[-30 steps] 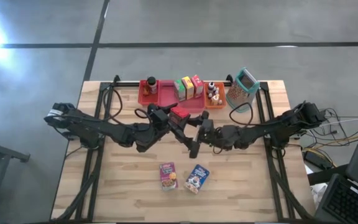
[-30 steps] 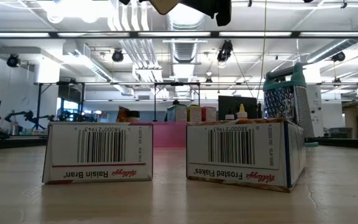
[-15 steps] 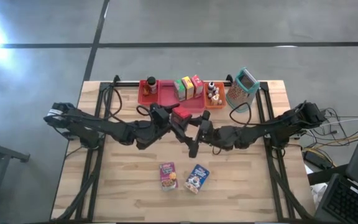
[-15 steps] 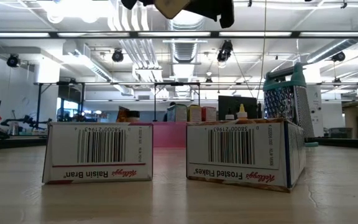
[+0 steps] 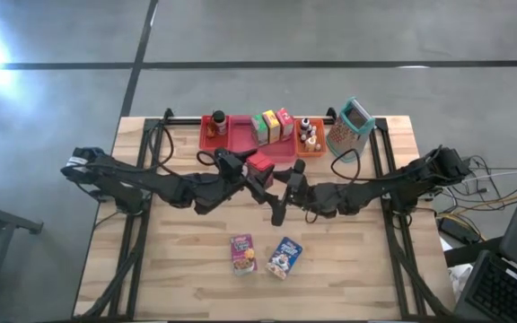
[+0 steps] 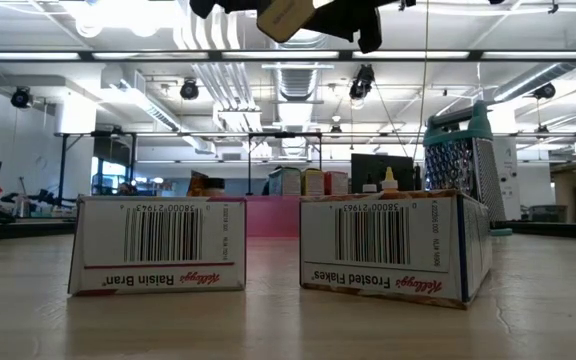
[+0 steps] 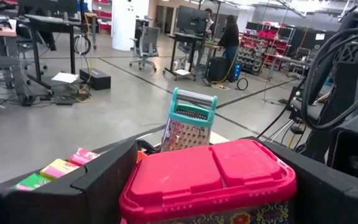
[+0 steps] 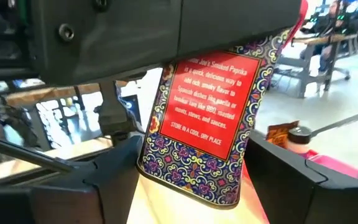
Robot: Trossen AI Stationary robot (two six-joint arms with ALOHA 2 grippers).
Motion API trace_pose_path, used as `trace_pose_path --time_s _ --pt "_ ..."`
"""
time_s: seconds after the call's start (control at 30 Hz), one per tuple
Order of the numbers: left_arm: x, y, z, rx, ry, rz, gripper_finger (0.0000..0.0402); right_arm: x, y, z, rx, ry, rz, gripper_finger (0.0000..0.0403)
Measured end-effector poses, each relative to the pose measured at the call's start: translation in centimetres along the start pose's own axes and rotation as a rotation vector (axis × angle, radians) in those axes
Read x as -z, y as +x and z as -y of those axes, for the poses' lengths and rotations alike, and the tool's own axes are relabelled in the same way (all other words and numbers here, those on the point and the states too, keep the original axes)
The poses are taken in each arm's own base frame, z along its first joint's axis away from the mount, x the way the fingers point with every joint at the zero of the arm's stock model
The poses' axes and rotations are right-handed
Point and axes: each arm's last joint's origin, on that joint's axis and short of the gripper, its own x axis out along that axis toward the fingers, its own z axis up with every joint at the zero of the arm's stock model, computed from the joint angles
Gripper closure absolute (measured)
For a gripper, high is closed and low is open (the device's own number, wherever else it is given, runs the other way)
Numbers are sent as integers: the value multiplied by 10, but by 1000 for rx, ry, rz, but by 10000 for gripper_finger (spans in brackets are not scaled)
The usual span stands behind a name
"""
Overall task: Pick & Place Kitchen Items
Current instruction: Put the red seasoning can into the red bin
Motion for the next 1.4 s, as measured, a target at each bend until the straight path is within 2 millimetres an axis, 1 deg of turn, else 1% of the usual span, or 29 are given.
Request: trace_pose_path --time_s 0.23,0.4,0.73,0.83,0.97,1.07,1.2,1.4 --pt "1 0 0 3 0 -9 71 -2 0 -2 -43 82 9 116" --pt "2 0 1 53 -24 -31 71 -6 0 -1 -43 98 32 99" --pt "2 2 0 43 -34 -28 71 -9 4 1 -30 110 40 84" --pt "1 2 -2 -10 -26 -8 71 -9 6 5 20 101 45 93" --pt "-1 2 -4 -89 -8 19 71 -8 8 10 89 75 51 116" --pt "-2 4 -6 -107 9 24 71 -8 11 14 102 54 51 136" --pt "-3 6 -8 -128 26 28 72 -9 14 19 105 9 49 162" --pt "-3 6 -9 -140 46 28 71 -10 16 21 59 1 44 200"
